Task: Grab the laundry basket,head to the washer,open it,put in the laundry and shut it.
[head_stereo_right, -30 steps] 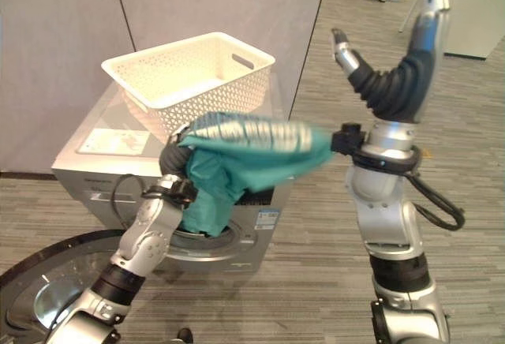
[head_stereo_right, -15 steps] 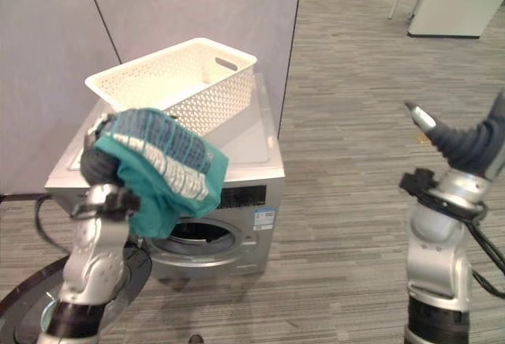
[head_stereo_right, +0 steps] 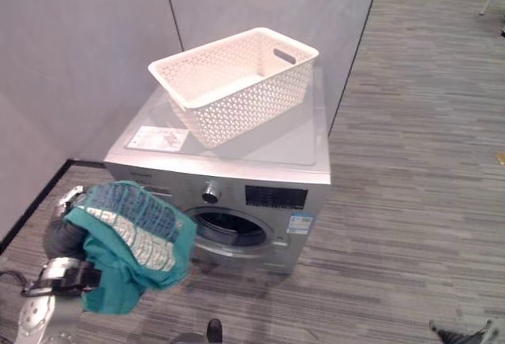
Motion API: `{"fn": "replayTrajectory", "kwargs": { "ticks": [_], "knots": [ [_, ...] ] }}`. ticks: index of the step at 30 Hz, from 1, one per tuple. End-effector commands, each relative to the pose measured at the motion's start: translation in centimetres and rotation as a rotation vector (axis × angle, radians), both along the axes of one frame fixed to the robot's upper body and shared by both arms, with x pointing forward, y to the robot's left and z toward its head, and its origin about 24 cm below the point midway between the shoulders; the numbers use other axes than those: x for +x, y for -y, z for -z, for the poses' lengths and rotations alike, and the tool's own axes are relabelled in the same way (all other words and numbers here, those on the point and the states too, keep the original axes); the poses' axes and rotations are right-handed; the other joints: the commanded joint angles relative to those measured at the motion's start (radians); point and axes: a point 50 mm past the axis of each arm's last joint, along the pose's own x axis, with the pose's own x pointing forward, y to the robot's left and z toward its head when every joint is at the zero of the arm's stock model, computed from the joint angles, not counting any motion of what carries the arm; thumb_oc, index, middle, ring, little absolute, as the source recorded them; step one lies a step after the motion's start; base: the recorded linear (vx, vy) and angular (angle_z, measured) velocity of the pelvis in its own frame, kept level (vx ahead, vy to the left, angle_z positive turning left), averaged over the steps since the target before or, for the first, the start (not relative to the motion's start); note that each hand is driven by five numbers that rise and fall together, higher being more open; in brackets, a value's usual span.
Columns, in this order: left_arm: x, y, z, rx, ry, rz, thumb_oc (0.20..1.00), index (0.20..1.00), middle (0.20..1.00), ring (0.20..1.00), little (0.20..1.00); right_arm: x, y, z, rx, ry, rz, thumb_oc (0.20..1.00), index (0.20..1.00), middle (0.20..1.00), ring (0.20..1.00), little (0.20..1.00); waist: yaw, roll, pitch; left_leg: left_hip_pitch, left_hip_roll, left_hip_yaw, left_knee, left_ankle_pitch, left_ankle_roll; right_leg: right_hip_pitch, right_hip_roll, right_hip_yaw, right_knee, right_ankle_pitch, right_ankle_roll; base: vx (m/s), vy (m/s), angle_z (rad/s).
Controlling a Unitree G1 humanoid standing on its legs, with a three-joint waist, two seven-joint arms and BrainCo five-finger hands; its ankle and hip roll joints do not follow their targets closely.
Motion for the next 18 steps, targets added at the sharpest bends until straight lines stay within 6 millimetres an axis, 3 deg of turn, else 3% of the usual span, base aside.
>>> {"fn": "replayTrajectory", "kwargs": {
  "ticks": [1, 5, 10, 12, 18],
  "knots": [
    [-0.5, -1.3, -1.5, 0.089, 0.06, -0.019, 0.2, 0.2, 0.2, 0.2, 0.2, 0.9, 0.5, 0.1, 0.102, 0.102, 0.029, 1.0, 1.0, 1.0, 1.0, 1.0, 0.007, -0.014, -0.056, -0.164, 0.035, 0.016, -0.018, 0.179, 0.003, 0.04, 0.03, 0.015, 0.014, -0.088, 0.003, 0.0, -0.015, 0.13],
    [-0.8, -1.5, 1.2, 0.092, -0.072, -0.017, 0.2, 0.2, 0.2, 0.2, 0.2, 0.0, -1.8, 2.3, 0.277, 0.101, 0.096, 1.0, 1.0, 1.0, 1.0, 1.0, 0.031, -0.008, -0.046, -0.173, 0.029, 0.008, -0.018, 0.181, 0.004, 0.039, 0.027, -0.009, 0.01, -0.089, 0.007, 0.02, -0.021, 0.16],
    [-0.2, -0.8, 3.5, 0.101, -0.17, 0.036, 0.2, 0.2, 0.2, 0.2, 0.2, 0.6, -2.9, 2.9, 0.34, 0.129, 0.099, 1.0, 1.0, 1.0, 1.0, 1.0, 0.033, -0.002, -0.043, -0.177, 0.024, 0.007, -0.021, 0.178, 0.006, 0.035, 0.023, -0.018, 0.01, -0.094, 0.01, 0.05, -0.015, 0.11],
    [0.4, 0.2, 6.4, 0.072, -0.287, 0.082, 0.2, 0.2, 0.2, 0.2, 0.2, 1.6, -3.9, 3.4, 0.383, 0.142, 0.078, 1.0, 1.0, 1.0, 1.0, 1.0, 0.023, 0.002, -0.036, -0.175, 0.02, 0.013, -0.028, 0.172, 0.008, 0.031, 0.016, -0.019, 0.012, -0.1, 0.011, 0.06, 0.0, 0.08],
    [0.4, 1.0, 10.0, 0.042, -0.427, 0.1, 0.2, 0.2, 0.2, 0.2, 0.2, 2.1, -4.9, 3.8, 0.418, 0.147, 0.048, 1.0, 1.0, 1.0, 1.0, 1.0, 0.006, 0.008, -0.026, -0.188, 0.011, 0.03, -0.03, 0.155, 0.022, 0.013, -0.001, -0.014, 0.008, -0.1, 0.02, 0.05, 0.009, -0.05]
  ]
}}
